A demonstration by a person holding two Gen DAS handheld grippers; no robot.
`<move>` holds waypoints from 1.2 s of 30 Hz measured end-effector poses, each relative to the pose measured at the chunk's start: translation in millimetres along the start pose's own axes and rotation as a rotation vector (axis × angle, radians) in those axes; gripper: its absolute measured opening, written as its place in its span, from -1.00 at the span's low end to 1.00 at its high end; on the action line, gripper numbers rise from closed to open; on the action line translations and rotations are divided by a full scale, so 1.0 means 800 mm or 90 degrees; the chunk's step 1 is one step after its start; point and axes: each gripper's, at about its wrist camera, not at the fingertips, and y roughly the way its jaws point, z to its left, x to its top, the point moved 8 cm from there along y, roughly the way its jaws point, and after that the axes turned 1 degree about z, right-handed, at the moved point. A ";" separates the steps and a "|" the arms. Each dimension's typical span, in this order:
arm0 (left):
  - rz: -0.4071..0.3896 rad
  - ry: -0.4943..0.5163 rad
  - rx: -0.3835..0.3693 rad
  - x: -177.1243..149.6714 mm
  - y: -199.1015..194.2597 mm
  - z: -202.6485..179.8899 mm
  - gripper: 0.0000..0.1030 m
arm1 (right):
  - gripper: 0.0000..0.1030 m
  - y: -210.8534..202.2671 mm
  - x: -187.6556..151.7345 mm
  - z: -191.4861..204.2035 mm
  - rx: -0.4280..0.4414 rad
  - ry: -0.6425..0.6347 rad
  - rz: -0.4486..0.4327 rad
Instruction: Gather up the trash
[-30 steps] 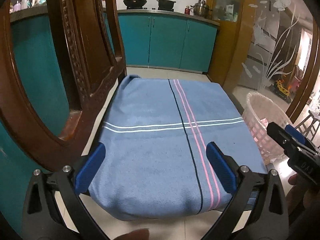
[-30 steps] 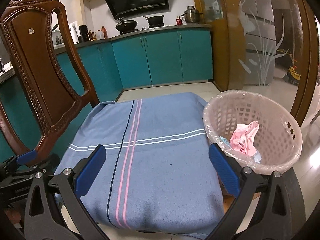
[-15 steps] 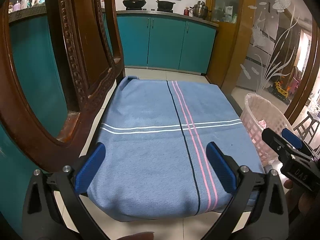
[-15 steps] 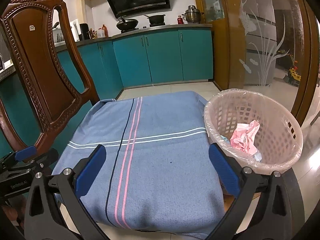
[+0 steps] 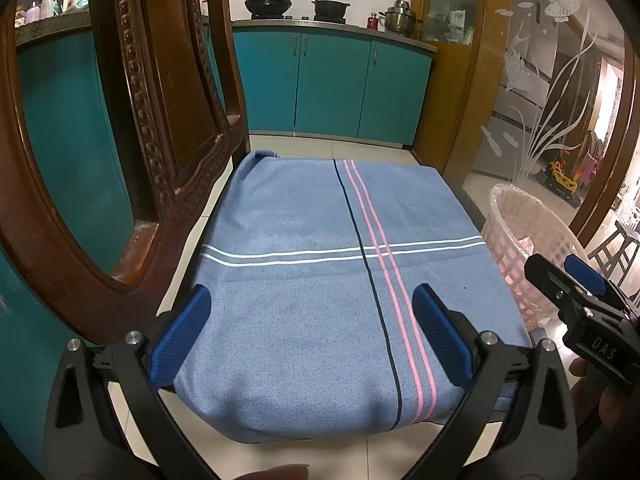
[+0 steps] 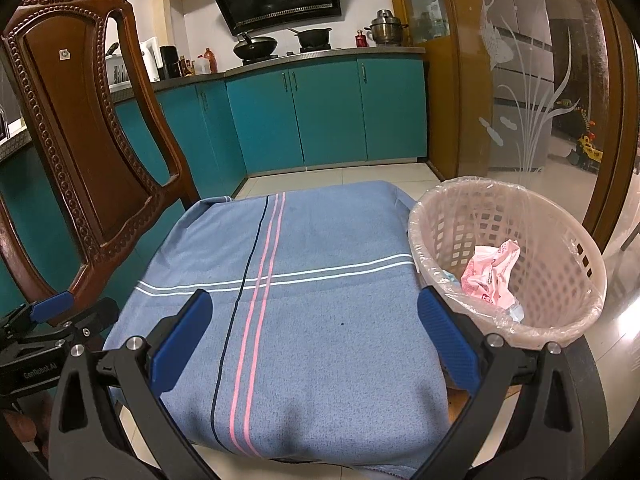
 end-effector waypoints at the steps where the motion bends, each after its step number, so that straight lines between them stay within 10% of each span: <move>1: 0.000 -0.001 0.000 0.000 0.000 0.000 0.94 | 0.94 0.000 0.000 0.000 0.001 0.000 0.000; 36: 0.005 0.004 -0.001 0.000 0.003 0.000 0.94 | 0.94 0.003 -0.006 0.002 0.000 -0.004 0.007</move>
